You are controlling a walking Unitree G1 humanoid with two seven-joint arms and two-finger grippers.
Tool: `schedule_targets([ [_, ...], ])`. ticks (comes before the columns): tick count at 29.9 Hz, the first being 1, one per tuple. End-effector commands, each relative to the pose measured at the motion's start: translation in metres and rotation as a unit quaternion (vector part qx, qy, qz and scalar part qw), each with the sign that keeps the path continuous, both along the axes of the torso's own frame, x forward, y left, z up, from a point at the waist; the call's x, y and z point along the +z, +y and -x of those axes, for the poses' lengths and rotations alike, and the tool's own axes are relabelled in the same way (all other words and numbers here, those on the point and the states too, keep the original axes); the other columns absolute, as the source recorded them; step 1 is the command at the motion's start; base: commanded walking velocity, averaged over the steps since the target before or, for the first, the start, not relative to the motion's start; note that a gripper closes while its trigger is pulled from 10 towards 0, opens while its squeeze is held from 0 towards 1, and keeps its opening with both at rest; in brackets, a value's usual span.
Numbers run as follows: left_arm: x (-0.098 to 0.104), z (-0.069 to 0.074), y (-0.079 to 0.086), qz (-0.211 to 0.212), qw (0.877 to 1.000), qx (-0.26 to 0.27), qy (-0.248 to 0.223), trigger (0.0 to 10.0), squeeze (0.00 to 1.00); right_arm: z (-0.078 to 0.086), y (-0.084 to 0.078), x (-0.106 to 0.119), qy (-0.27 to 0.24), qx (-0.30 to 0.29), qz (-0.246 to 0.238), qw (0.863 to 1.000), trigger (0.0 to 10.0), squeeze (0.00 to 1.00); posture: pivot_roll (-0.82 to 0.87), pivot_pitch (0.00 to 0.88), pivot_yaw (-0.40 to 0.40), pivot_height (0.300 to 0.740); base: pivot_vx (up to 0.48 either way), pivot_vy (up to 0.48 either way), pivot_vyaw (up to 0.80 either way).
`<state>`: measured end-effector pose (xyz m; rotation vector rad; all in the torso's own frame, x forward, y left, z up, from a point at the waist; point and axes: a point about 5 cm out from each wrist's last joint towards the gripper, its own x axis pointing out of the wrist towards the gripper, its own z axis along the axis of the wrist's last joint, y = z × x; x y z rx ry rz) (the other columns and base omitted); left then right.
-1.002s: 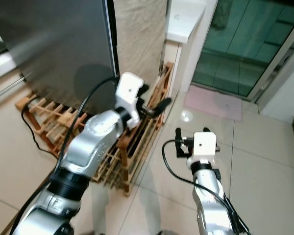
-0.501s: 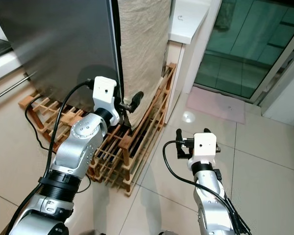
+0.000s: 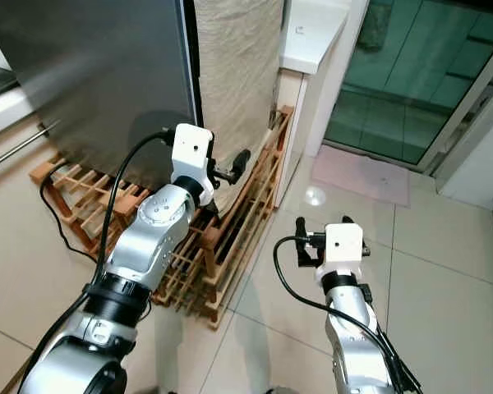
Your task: Restocking fridge
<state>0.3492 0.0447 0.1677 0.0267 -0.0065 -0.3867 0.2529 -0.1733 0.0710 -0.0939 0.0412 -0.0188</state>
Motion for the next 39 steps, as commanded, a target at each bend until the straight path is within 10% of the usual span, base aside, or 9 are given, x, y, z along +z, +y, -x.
schedule_targets([
  [1,0.006,-0.005,0.002,-0.002,1.000,0.014,-0.010,10.0,0.00,0.001,-0.002,0.002,-0.004,-0.003,0.003,1.000,10.0,0.00,0.02,0.000,-0.026,0.736,0.000,0.000,0.00],
  [39,0.002,-0.017,0.005,-0.008,1.000,0.027,0.003,10.0,0.00,0.005,0.000,0.010,-0.025,0.006,-0.031,0.999,10.0,0.00,0.01,0.013,-0.028,0.736,0.000,0.000,0.00],
])
